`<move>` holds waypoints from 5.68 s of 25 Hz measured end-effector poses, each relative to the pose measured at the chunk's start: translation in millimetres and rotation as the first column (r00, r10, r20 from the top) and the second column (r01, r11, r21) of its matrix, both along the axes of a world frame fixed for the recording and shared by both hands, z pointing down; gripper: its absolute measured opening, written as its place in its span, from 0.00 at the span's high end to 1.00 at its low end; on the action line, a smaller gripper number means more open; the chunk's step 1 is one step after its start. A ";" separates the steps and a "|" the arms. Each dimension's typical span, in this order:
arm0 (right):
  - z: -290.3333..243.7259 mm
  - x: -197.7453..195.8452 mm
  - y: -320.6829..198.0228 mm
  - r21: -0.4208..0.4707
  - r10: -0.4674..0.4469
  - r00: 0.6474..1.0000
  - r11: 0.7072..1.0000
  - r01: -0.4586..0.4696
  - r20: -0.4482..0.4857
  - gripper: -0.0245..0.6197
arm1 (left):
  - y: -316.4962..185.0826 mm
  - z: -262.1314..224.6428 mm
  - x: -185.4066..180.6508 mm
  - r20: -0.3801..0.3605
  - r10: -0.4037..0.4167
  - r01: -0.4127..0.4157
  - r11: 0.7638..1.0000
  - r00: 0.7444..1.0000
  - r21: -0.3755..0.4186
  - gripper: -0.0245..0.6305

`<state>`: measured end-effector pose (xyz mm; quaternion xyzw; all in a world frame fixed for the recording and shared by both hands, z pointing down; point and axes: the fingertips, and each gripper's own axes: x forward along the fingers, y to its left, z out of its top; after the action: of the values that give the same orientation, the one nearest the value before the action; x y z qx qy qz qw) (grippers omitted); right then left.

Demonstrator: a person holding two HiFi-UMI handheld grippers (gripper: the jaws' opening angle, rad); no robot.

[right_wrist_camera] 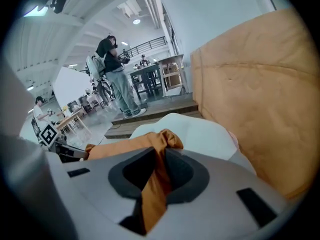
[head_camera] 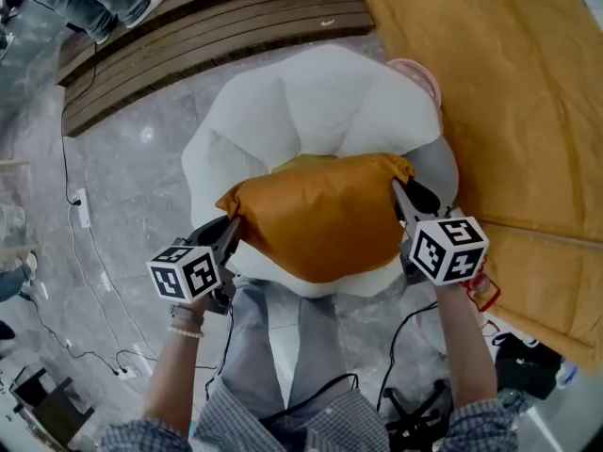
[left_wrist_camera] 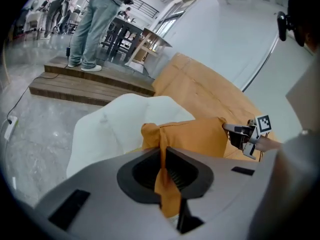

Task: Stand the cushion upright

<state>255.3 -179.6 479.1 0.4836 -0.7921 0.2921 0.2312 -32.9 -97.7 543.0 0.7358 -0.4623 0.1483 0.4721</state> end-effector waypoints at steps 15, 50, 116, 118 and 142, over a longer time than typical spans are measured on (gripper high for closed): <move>-12.3 63.7 -37.0 0.016 0.169 0.983 0.985 -0.171 0.073 0.87 | -152.8 -75.7 44.9 0.049 0.100 -0.109 0.961 0.994 0.255 0.91; 18.8 127.2 -133.8 0.210 0.351 0.935 0.919 -0.334 -0.050 0.95 | -221.7 -64.3 43.4 0.171 -0.058 -0.004 0.938 0.984 0.345 0.90; -369.8 -44.7 115.8 0.590 0.173 0.981 0.783 -0.194 0.093 0.95 | 28.1 -456.0 -32.7 0.092 0.053 -0.104 0.654 0.994 0.749 0.95; -368.0 -44.4 116.7 0.589 0.176 0.981 0.785 -0.190 0.082 0.95 | 27.1 -457.5 -32.3 0.094 0.054 -0.106 0.651 0.994 0.752 0.95; -360.6 -41.3 124.5 0.548 0.164 0.975 0.806 -0.222 0.152 0.95 | 30.1 -451.9 -23.6 0.067 0.084 -0.106 0.662 0.994 0.742 0.95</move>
<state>214.0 -55.1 118.5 0.5933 -0.7998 0.0914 0.0090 -56.5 -67.6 91.0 0.8853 -0.4499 -0.0187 0.1165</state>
